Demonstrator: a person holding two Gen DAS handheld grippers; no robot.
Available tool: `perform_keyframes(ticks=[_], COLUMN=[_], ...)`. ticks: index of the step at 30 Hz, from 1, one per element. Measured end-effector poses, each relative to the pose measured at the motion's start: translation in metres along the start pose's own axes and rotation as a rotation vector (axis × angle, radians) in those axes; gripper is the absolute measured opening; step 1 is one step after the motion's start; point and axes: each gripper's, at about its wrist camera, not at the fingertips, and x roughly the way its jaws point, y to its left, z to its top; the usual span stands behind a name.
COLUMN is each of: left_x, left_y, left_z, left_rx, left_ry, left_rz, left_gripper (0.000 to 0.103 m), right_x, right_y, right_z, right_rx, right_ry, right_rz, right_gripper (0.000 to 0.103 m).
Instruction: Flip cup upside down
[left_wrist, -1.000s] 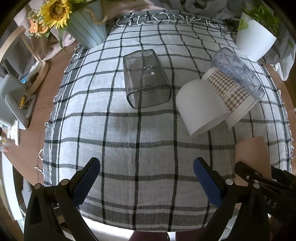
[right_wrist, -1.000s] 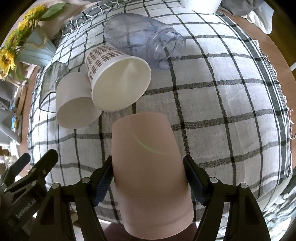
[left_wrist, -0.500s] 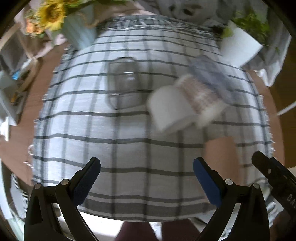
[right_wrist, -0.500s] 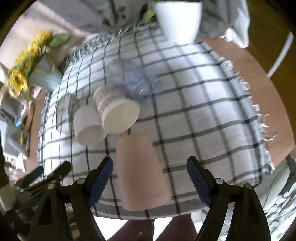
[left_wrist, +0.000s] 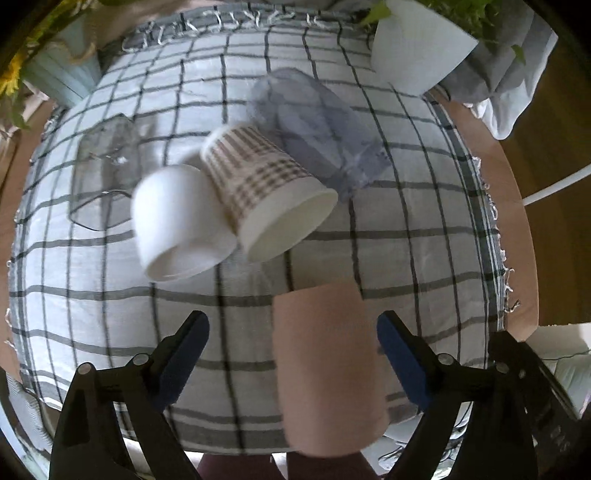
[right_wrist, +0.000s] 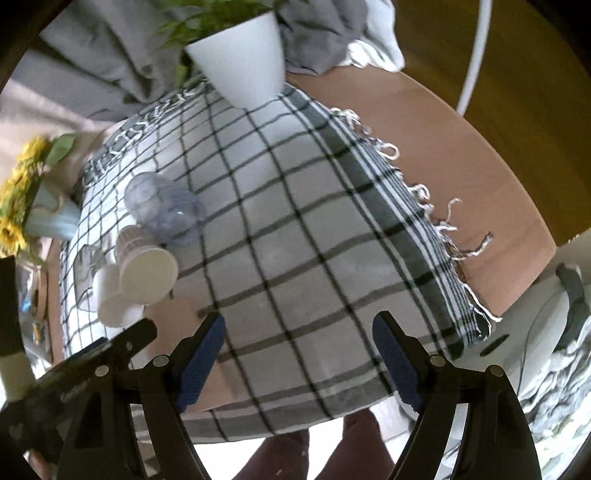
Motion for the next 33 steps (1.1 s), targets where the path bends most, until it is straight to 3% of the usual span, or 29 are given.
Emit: perform_keyframes(ticks=[4, 10, 12, 16, 23, 29, 33], left_x=[0.015, 0.031, 0.03, 0.014, -0.025, -0.036, -0.041], left_y=[-0.005, -0.008, -0.009, -0.015, -0.033, -0.039, -0.04], left_z=[0.005, 0.007, 0.007, 0.007, 0.003, -0.025, -0.049], left_rx=[-0.015, -0.033, -0.04, -0.013, 0.092, 0.169, 0.187], left_ry=[0.033, 0.095, 0.093, 0.03, -0.164, -0.237, -0.241], left_rz=[0.016, -0.026, -0.028, -0.012, -0.011, 0.001, 0.004], left_gripper=[0.081, 0.064, 0.064, 0.063, 0.063, 0.063, 0.063], right_x=[0.004, 0.013, 0.015, 0.016, 0.005, -0.004, -0.005], right_y=[-0.012, -0.019, -0.02, -0.02, -0.023, -0.023, -0.022], right_z=[0.003, 0.009, 0.01, 0.011, 0.015, 0.013, 0.006], right_rx=[0.02, 0.023, 0.028, 0.019, 0.016, -0.02, -0.06], right_ry=[0.01, 0.026, 0.035, 0.034, -0.003, -0.039, -0.036], right_rz=[0.007, 0.015, 0.019, 0.027, 0.034, -0.003, -0.023], right_gripper=[0.082, 0.082, 0.082, 0.082, 0.082, 0.082, 0.082])
